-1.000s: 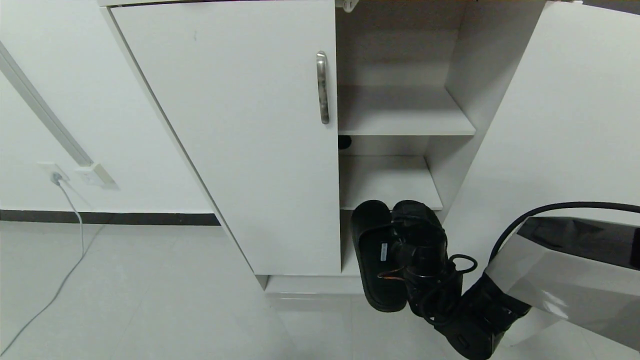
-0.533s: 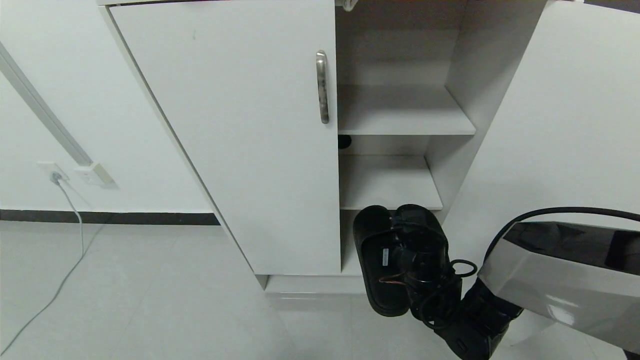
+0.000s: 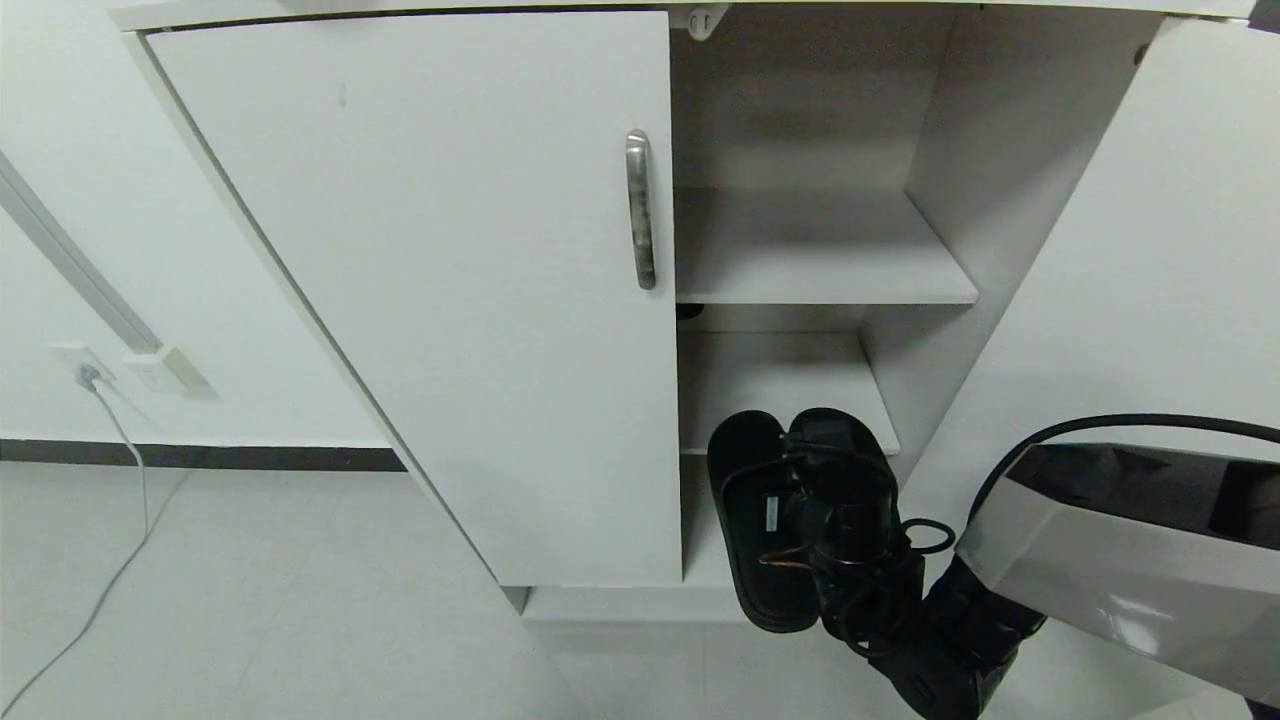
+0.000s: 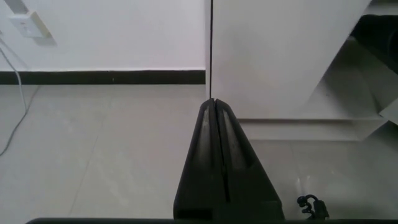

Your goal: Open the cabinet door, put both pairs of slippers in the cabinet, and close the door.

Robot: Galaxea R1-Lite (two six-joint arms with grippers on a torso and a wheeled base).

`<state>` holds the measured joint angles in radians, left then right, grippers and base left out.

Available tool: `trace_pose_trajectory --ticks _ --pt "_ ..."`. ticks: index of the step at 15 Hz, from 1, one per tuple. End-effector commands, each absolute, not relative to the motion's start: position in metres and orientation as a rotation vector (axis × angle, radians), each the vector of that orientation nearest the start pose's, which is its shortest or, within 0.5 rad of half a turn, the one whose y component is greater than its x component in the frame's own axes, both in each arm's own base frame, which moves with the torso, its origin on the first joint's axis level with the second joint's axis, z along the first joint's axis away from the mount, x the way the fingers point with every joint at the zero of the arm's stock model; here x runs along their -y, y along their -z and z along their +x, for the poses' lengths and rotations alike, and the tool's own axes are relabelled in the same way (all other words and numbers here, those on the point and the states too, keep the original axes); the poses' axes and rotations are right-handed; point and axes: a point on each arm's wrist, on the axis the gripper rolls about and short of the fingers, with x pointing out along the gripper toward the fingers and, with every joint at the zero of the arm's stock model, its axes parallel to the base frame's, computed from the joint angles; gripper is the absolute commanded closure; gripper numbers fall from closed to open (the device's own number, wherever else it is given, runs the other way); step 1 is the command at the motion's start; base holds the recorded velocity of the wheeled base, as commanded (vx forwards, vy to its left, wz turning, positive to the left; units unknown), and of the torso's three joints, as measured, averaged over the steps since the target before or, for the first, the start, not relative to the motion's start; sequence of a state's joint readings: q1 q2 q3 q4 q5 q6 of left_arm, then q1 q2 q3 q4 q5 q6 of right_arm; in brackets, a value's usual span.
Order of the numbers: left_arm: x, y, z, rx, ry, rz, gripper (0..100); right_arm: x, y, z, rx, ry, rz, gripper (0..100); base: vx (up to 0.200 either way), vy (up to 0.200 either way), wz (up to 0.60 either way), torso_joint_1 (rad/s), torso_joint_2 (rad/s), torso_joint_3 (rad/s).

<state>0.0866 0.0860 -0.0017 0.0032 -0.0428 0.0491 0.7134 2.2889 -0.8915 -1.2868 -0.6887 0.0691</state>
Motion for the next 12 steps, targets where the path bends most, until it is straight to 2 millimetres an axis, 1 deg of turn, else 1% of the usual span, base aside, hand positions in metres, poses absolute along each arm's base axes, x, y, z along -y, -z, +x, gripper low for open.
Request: trace_pose_trajectory --ticks 1,2,8,10,12 --pt "0.002 -0.077 -0.016 -0.09 -0.042 0.043 100 -0.249 -0.056 0.312 -0.084 -0.017 -0.001 100 0.2 0.0 0.0 0.002 0.0 -0.002" --pt "0.002 -0.077 -0.016 -0.09 -0.041 0.042 100 -0.248 -0.056 0.313 -0.084 -0.015 -0.001 100 0.2 0.0 0.0 0.007 0.0 -0.002" --pt "0.002 -0.077 -0.016 -0.09 -0.044 0.033 100 -0.247 -0.056 0.315 -0.084 -0.02 0.004 100 0.0 0.0 0.0 0.0 0.0 0.0" --pt "0.002 -0.077 -0.016 -0.09 -0.046 0.028 100 -0.242 -0.056 0.321 -0.082 -0.012 0.007 100 0.0 0.0 0.0 0.0 0.0 0.0" --pt "0.002 -0.077 -0.016 -0.09 -0.044 0.028 100 -0.244 -0.053 0.329 -0.077 -0.026 0.01 100 0.0 0.0 0.0 0.0 0.0 0.0"
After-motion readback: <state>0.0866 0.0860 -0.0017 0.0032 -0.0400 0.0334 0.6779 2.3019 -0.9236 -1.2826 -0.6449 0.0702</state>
